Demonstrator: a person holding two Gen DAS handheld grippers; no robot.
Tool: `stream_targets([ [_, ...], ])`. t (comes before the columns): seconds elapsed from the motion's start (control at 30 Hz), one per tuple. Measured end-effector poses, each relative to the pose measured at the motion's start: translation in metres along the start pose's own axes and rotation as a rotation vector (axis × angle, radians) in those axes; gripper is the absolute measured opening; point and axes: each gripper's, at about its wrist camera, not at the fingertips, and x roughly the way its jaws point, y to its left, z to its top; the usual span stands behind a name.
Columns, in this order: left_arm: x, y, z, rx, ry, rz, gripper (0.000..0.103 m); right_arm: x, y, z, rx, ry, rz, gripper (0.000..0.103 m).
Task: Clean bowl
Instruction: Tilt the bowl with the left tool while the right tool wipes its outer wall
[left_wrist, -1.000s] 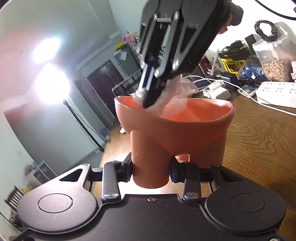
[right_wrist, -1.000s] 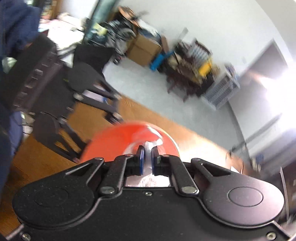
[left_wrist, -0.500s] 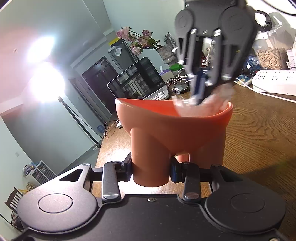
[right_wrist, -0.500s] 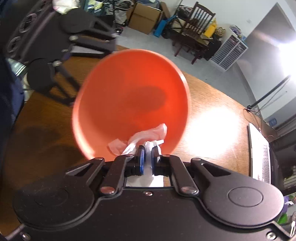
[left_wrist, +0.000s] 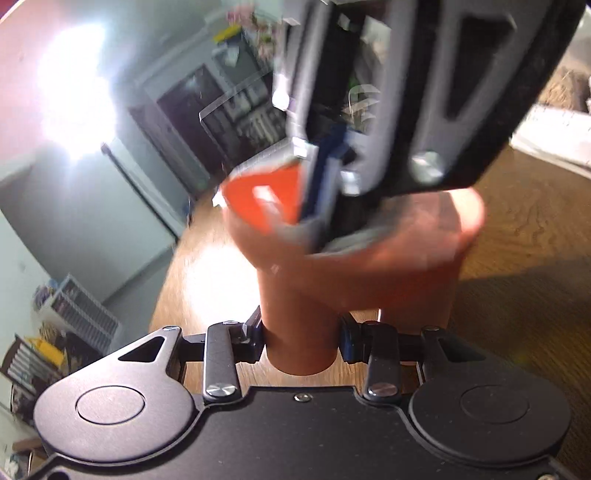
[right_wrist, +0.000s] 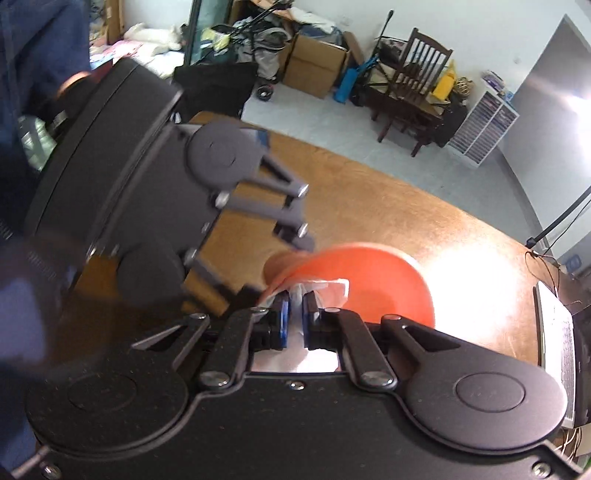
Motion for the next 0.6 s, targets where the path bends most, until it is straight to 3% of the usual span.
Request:
stream_targets([
  [0.07,0.002,-0.004,-0.002,0.006,0.022,-0.004,0.039,0.008,-0.005,0.006,-0.001,-0.008,-0.003,0.007],
  [0.33,0.007,0.033,-0.019,-0.496,0.143,-0.134,0.037,-0.009,-0.023,0.001,0.044,-0.051,-0.074,0.007],
  [0.6,0.022,0.076,-0.035,-0.815,0.218,-0.2,0.037,-0.03,-0.054,-0.026,0.197,-0.029,-0.189,0.007],
])
